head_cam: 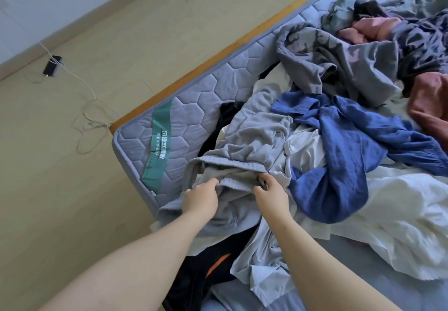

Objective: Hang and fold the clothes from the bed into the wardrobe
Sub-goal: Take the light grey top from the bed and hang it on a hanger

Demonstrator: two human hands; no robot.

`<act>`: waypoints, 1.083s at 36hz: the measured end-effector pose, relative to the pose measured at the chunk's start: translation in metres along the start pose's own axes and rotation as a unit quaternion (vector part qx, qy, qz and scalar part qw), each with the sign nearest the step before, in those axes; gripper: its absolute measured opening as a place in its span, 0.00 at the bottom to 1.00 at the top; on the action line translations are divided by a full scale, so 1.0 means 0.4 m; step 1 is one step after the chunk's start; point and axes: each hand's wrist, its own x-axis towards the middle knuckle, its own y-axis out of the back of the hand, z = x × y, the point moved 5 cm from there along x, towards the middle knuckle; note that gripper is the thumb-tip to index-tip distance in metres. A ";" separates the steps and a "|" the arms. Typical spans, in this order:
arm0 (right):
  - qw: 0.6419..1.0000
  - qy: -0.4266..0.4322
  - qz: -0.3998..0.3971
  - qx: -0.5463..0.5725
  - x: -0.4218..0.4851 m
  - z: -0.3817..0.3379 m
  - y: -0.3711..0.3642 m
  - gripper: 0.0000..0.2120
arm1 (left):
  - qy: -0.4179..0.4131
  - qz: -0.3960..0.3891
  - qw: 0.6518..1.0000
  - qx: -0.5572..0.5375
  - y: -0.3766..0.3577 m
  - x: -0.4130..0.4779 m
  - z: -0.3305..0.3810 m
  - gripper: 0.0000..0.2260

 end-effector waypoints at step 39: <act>0.910 -0.127 0.228 0.322 -0.030 0.179 0.161 0.11 | -0.063 0.293 0.929 -0.215 0.067 -0.101 0.119 0.21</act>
